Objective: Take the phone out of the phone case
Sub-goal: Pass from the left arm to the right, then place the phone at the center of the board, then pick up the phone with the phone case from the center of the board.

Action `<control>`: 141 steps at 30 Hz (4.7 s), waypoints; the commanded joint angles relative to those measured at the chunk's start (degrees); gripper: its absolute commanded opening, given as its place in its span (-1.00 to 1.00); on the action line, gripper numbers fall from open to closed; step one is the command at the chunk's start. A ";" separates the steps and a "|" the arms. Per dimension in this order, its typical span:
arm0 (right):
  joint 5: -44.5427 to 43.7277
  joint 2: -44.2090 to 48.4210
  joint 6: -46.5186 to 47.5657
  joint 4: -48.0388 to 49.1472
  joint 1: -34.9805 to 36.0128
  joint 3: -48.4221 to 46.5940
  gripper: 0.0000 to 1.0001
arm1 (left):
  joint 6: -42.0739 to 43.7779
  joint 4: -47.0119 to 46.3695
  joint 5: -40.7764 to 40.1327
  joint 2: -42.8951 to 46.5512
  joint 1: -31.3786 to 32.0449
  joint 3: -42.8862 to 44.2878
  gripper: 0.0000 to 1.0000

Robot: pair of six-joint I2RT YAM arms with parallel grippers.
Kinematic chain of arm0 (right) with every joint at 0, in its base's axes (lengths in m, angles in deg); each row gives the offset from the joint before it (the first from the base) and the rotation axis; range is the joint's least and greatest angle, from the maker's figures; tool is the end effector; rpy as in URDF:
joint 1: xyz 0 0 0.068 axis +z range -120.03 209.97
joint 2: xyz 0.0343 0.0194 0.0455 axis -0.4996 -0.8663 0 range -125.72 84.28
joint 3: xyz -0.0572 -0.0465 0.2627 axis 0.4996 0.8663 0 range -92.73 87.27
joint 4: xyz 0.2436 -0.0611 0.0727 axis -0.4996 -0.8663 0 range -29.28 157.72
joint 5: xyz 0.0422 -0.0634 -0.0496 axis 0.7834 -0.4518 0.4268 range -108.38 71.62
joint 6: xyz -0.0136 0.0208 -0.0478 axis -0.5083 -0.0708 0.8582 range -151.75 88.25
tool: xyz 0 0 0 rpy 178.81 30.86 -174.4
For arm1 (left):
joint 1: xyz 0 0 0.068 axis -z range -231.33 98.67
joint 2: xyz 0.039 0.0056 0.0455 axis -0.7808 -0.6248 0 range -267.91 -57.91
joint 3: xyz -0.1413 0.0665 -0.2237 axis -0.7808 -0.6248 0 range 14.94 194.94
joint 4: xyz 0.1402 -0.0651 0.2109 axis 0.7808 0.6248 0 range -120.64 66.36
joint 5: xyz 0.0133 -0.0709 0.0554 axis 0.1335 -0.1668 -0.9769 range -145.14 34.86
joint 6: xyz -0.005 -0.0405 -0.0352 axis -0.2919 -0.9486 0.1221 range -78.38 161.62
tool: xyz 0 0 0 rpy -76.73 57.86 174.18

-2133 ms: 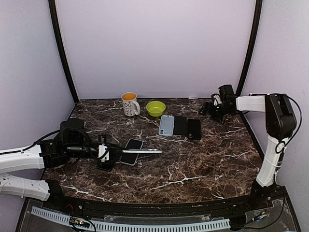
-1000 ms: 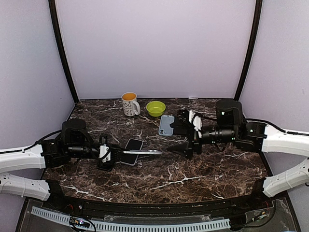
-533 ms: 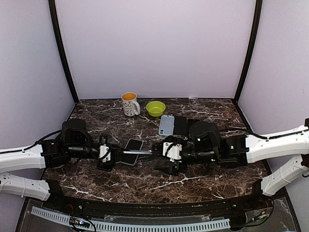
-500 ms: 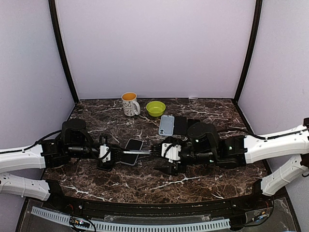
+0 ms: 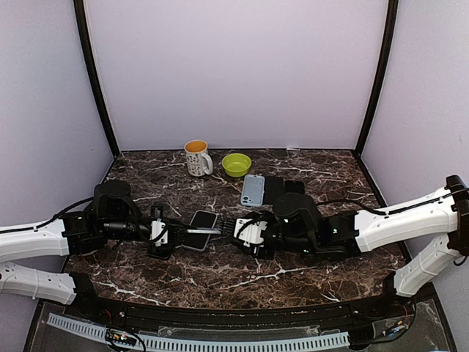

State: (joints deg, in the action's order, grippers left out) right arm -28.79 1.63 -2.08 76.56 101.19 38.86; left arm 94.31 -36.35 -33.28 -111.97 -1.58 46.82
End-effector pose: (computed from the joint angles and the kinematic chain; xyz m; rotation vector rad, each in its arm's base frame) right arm 0.1094 0.3019 0.2404 -1.4790 1.3722 0.2799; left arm 0.1302 -0.1743 0.2599 1.5920 0.9402 -0.3183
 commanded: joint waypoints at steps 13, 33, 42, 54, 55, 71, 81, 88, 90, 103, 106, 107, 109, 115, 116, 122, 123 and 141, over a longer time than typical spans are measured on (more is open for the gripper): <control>-4.23 -3.40 1.77 8.69 0.59 0.85 -0.82 | -0.53 -3.47 0.21 0.76 -0.04 1.63 -1.00; -9.70 -0.60 -9.88 9.21 -3.61 1.30 -1.00 | -1.72 -8.71 -4.52 2.52 -0.08 -0.35 0.80; -12.39 3.81 -23.49 -1.52 -11.82 -0.73 -1.00 | -1.51 -10.87 -6.97 3.10 -0.10 -1.11 0.81; 8.29 10.78 -43.53 -11.54 -38.50 1.83 -1.00 | -1.29 -10.93 -7.81 2.32 -0.10 -1.12 0.80; 11.62 11.15 -45.45 -12.36 -41.24 2.29 -1.00 | -1.21 -10.90 -7.85 2.31 -0.10 -1.07 0.80; 32.15 0.11 -57.09 -14.45 -62.58 3.41 -1.00 | -0.95 -10.50 -8.66 2.14 -0.09 -1.02 0.79; 36.10 -12.73 -61.64 -7.97 -63.31 0.08 -1.00 | -0.95 -10.70 -8.80 1.62 -0.06 -1.19 0.79; 41.73 -16.86 -64.12 -3.43 -62.94 0.39 -1.00 | -0.83 -10.72 -8.93 1.59 -0.05 -1.20 0.79; 42.11 -17.42 -64.07 -3.44 -62.54 0.33 -1.00 | -0.90 -10.72 -8.85 1.55 -0.05 -1.20 0.79; 36.03 -18.42 -56.97 -14.12 -61.18 -2.89 -0.66 | -0.90 -10.26 -8.37 1.67 -0.09 -0.94 0.79; 33.81 -17.72 -55.30 -16.62 -61.20 -3.88 -0.58 | -0.84 -10.12 -8.33 1.76 -0.05 -0.86 0.79; 33.28 -17.41 -54.85 -17.35 -61.20 -4.18 -0.54 | -0.79 -10.11 -8.29 1.79 -0.08 -0.85 0.79; 31.99 -17.03 -53.80 -18.85 -61.16 -4.91 -0.38 | -0.80 -10.03 -8.25 1.85 -0.10 -0.78 0.79; 28.03 -16.52 -51.27 -22.83 -61.16 -8.24 -0.06 | -0.74 -9.93 -7.97 1.94 -0.10 -0.77 0.79; 27.64 -16.36 -50.95 -23.32 -61.20 -8.74 -0.02 | -0.74 -9.91 -7.98 1.94 -0.08 -0.77 0.79; 23.73 -14.67 -48.71 -27.07 -61.12 -11.54 0.03 | -0.73 -9.53 -7.94 1.84 -0.09 -0.68 0.79; 23.02 -14.20 -48.49 -27.69 -61.04 -11.73 0.04 | -0.69 -9.51 -8.00 1.80 -0.09 -0.68 0.79; 10.78 -4.89 -47.82 -32.77 -53.58 -16.63 0.43 | -30.61 1.69 -20.77 -11.42 -0.03 16.69 0.56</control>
State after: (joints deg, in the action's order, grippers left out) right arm -15.00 -6.26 -49.44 43.51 46.90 23.69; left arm 76.80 -40.86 -49.54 -120.98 -1.66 56.35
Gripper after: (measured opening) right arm 0.696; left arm 0.789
